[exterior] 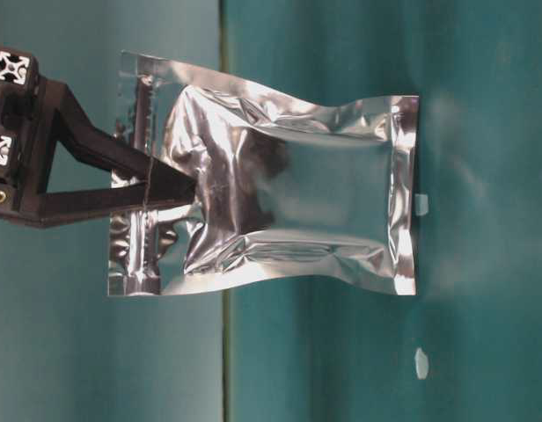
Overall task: Hand over the silver zip bag and make it stand upright.
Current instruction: 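Hold the bag upright above the table center with the right gripper, then move the open left gripper toward the bag's left edge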
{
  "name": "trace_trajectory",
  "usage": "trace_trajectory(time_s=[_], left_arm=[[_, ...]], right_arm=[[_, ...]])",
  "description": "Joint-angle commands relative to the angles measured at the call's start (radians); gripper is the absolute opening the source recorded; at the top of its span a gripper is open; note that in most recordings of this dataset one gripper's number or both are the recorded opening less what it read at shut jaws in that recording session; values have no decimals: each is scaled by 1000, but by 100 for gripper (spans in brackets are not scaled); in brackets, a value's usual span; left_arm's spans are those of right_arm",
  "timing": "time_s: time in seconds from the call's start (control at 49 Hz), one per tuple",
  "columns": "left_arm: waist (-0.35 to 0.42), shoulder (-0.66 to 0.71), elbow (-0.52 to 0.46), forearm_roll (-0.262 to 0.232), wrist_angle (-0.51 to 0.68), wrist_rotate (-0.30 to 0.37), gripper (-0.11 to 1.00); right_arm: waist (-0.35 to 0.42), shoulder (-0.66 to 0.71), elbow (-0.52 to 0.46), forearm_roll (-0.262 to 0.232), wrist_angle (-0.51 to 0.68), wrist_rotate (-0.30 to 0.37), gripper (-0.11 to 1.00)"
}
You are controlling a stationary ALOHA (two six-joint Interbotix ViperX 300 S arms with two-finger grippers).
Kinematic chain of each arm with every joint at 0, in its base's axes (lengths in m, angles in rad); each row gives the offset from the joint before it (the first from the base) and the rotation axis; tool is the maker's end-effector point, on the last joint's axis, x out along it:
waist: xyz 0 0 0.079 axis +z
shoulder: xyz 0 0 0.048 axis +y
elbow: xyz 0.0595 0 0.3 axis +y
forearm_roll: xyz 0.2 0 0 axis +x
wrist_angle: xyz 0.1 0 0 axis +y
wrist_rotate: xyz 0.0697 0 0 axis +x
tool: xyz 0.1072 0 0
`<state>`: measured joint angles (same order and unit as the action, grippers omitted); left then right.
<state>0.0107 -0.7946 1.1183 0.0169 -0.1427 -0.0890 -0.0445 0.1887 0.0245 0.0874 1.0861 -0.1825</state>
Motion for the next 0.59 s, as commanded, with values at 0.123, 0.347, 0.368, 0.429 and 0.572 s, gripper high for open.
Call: trace_trajectory(time_s=[0.123,0.347,0.368,0.429,0.572], left_arm=[[-6,15,3,2,-5,-2,24],[-12,54,23,2,-14,-64,89],[-12,61,23,2,-15,-75,92],[-15,81,28,2,-32,-94,92],[-21,158,51,2,-120,-103,90]], right_arm=[[5,-2,-11,-2,-15,0,2],[3,2,-11,-2,-15,-2,2],[5,2,-9,-2,-15,-3,2],[5,3,-11,-2,-15,-3,2],[5,3,-9,-2,-15,-5,2]])
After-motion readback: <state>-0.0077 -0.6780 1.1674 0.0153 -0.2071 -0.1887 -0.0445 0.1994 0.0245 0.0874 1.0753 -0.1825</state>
